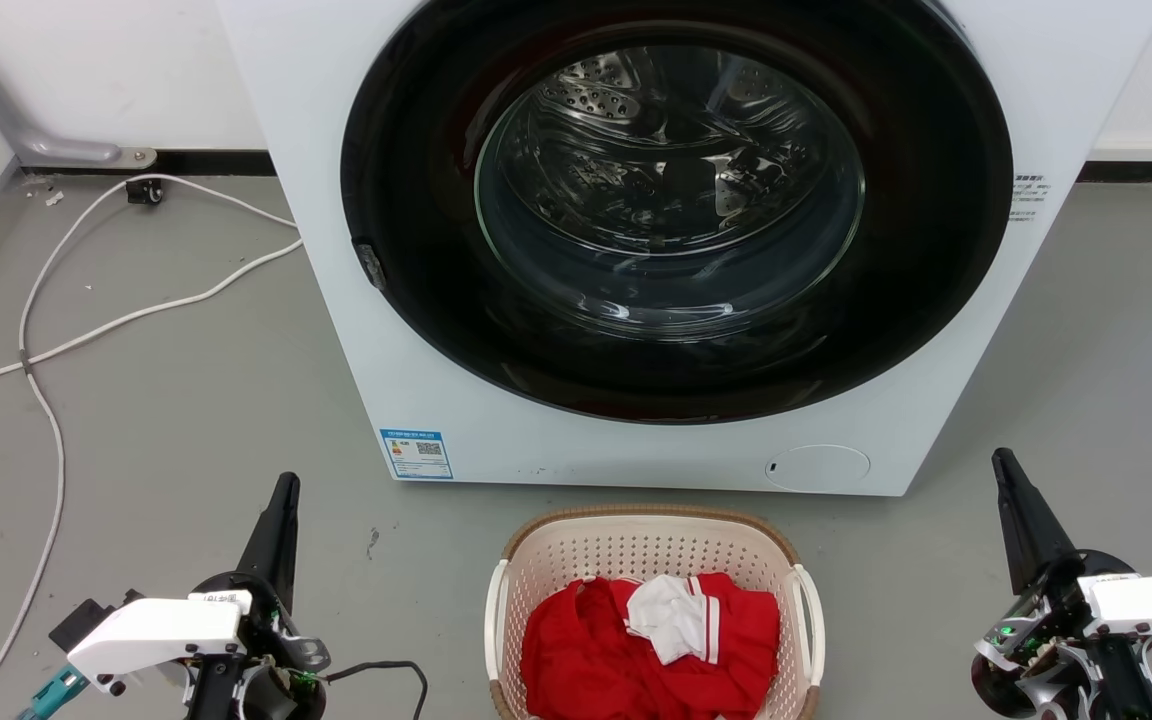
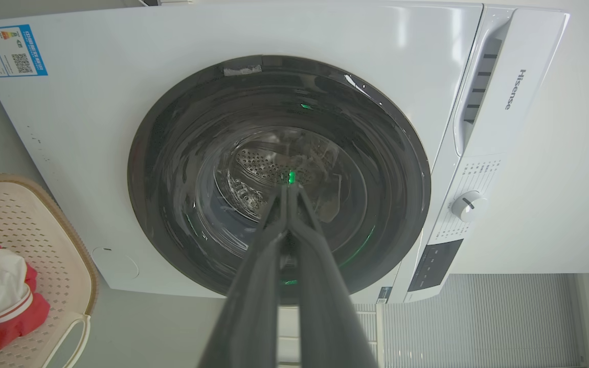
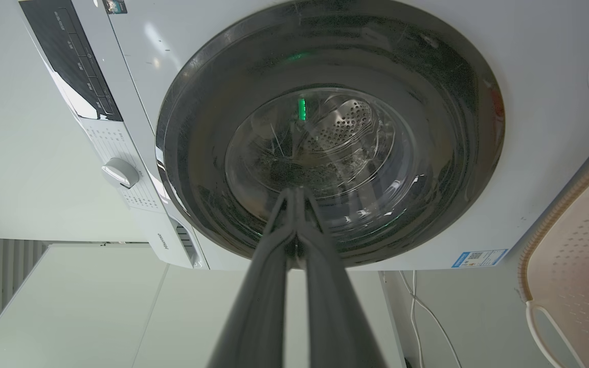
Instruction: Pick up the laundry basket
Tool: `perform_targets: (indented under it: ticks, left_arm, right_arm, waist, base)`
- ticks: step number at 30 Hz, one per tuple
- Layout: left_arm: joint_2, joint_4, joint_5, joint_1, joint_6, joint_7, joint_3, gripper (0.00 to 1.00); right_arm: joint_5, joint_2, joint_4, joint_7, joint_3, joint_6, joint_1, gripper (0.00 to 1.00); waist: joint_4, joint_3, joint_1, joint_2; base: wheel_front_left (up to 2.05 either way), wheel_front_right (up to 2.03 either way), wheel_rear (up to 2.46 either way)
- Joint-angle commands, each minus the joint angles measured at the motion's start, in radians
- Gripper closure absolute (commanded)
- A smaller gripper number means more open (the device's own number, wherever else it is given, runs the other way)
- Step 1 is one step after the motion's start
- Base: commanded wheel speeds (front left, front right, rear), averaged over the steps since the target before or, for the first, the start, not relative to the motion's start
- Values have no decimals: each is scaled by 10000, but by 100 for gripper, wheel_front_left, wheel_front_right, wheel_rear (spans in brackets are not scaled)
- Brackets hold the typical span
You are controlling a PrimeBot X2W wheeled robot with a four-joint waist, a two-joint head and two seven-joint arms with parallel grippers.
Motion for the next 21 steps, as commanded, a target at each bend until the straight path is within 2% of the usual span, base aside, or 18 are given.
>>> perform_targets:
  ticks: [1, 21]
  left_arm:
    - [-21, 0, -22, -53, -21, 23, 26, 100]
    - [-21, 0, -22, -53, -21, 23, 26, 100]
  right_arm:
    - [37, -1, 8, 13, -3, -3, -107, 100]
    - [37, -1, 8, 13, -2, -3, -107, 100]
  waist:
    - [0, 0, 0, -1]
    - [0, 0, 0, -1]
  base:
    - [0, 0, 0]
    - [0, 0, 0]
